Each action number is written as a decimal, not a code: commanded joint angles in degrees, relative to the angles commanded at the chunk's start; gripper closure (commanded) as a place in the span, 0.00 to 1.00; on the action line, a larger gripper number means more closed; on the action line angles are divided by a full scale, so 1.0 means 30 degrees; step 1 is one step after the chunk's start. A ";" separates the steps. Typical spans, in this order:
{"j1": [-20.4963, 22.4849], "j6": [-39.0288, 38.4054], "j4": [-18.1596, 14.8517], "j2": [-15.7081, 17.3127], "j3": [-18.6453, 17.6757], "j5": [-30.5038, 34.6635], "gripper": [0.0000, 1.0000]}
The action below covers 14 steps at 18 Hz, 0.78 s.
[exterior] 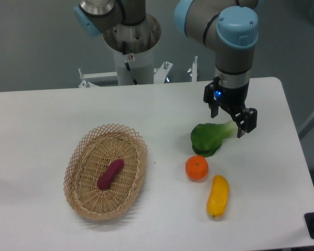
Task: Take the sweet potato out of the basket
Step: 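Move the open gripper over the basket above the purple sweet potato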
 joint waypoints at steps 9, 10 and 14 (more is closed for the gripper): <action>-0.1666 -0.2865 0.0350 0.0176 -0.0322 0.0058 0.00; -0.1931 -0.3596 0.0468 0.0118 -0.0351 0.0030 0.00; -0.3920 -1.0381 0.0966 -0.0320 -0.0615 0.0029 0.00</action>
